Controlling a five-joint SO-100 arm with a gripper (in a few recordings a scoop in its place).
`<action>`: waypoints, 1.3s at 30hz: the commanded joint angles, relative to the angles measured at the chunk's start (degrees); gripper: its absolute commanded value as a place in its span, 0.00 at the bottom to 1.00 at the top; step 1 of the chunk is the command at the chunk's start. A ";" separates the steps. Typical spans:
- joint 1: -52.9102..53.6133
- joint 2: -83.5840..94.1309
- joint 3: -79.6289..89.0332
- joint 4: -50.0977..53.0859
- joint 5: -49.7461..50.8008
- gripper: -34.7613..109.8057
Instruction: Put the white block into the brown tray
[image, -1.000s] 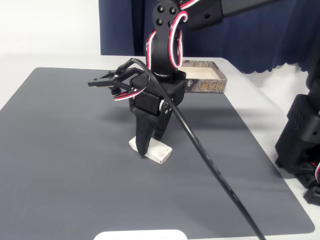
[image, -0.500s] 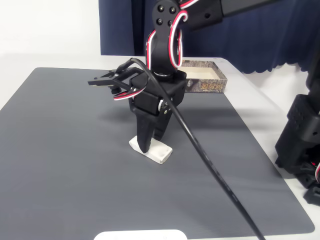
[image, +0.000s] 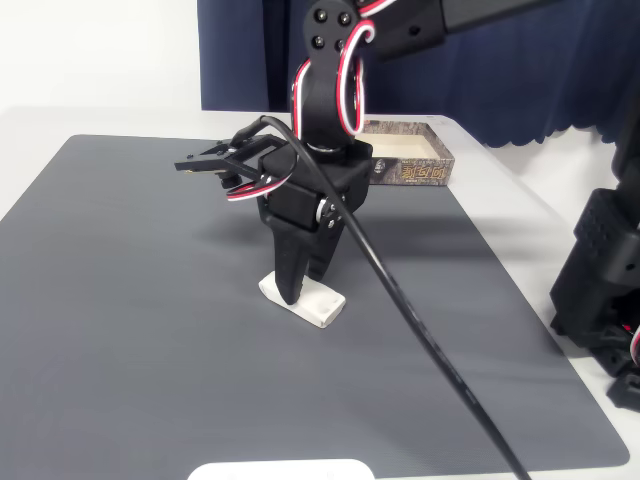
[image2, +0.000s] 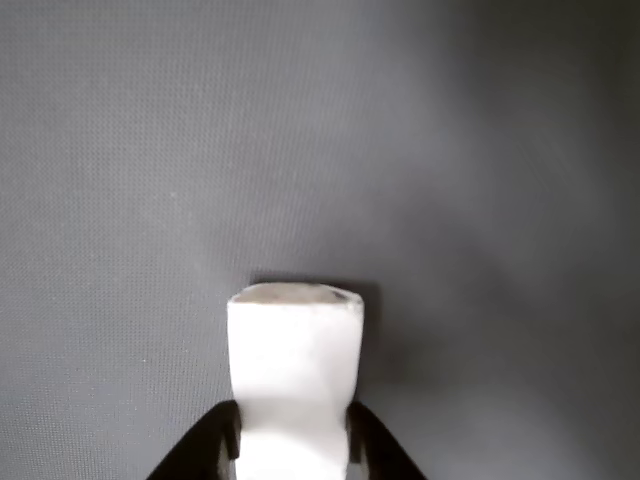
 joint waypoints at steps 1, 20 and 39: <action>-0.62 0.62 -1.76 0.53 -0.88 0.36; 5.27 16.17 -0.44 3.69 -7.21 0.35; 36.39 12.48 -17.40 19.78 -34.10 0.37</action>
